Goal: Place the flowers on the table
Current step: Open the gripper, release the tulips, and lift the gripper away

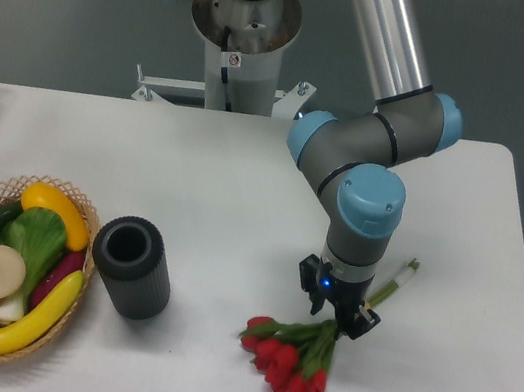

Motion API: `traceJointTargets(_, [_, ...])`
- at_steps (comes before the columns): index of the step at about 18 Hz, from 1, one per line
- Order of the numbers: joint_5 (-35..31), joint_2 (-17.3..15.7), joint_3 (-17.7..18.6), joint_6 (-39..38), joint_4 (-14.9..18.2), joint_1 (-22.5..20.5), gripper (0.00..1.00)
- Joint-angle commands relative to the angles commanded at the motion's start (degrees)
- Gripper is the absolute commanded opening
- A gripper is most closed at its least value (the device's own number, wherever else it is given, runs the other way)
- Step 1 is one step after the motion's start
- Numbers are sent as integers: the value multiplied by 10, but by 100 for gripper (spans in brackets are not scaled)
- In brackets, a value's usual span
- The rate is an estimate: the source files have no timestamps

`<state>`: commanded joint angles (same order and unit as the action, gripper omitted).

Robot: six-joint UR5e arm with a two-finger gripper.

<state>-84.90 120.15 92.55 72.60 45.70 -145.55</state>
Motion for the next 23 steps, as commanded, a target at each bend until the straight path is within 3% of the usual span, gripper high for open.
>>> traceJointTargets(1, [3,-2,0,-1,0,1,100])
traceJointTargets(7, [6,-47,-11,-7,-1,-12,100])
traceJointTargets(9, [10,-67,-35,-8,1,-26,100])
traceJointTargets(13, [15,-74,-68,-2,19,-64,100])
traceJointTargets(15, [16,-90,-83,12,61,-92,100])
traceJointTargets(18, [25,-112,-111,95,143,-131,100])
traceJointTargets(23, [40,-137,-112,201,200,-179,100])
